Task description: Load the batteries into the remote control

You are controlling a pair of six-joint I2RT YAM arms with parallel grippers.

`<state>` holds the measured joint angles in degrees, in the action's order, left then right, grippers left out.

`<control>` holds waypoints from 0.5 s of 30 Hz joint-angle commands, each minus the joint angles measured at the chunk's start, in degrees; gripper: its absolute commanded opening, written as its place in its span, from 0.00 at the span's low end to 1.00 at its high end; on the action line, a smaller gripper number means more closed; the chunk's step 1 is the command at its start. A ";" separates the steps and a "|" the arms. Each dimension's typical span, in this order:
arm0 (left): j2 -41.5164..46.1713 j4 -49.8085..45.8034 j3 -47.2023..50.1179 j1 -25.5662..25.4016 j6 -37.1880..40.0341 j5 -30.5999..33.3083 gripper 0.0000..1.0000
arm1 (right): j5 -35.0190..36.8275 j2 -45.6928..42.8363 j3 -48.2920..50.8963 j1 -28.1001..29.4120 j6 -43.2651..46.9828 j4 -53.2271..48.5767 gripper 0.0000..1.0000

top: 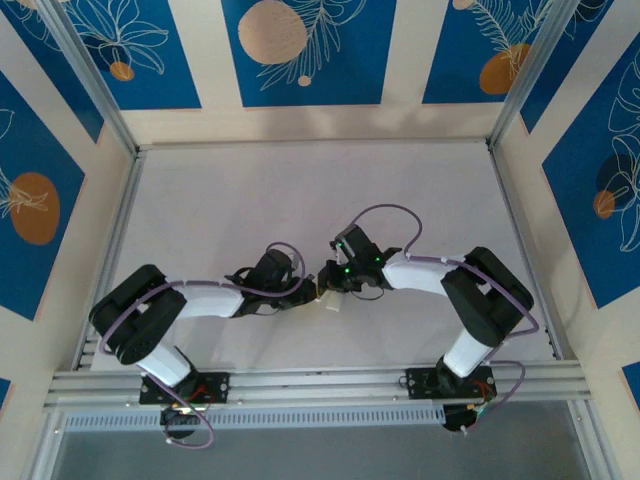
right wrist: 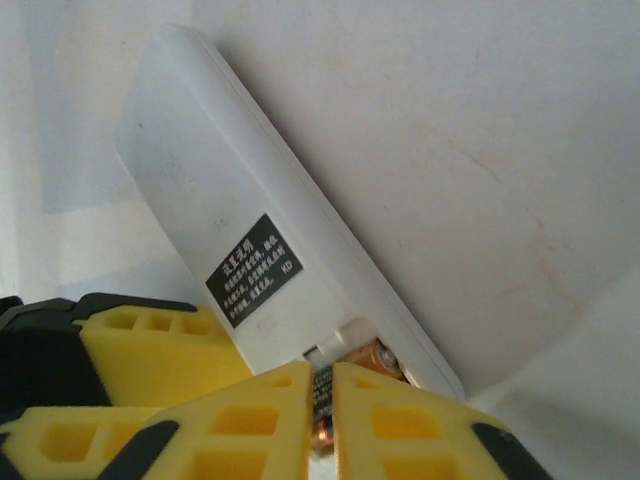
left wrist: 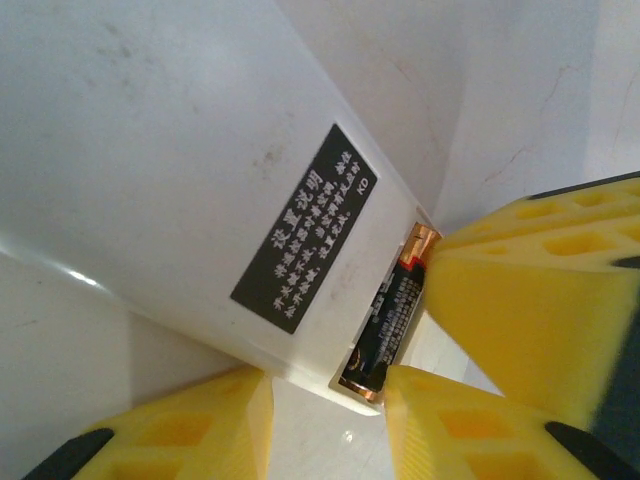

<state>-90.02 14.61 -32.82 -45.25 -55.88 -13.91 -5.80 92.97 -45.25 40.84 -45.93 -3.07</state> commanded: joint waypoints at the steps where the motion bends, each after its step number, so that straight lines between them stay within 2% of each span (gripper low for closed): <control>1: 0.86 -6.39 -0.58 -0.23 3.16 2.58 0.37 | 0.27 -5.29 -0.32 -1.07 1.54 -3.12 0.18; 6: 3.58 -6.34 -0.88 0.07 3.83 2.22 0.37 | -3.23 -7.58 0.25 -4.97 3.67 -4.85 0.27; 15: 6.31 -6.90 -0.23 0.42 3.87 2.44 0.35 | -7.93 -4.00 -0.27 -5.77 5.76 -3.99 0.29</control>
<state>-85.17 9.54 -33.12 -45.23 -53.43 -12.73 -10.37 87.74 -45.25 35.11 -41.80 -6.28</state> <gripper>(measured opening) 0.349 0.290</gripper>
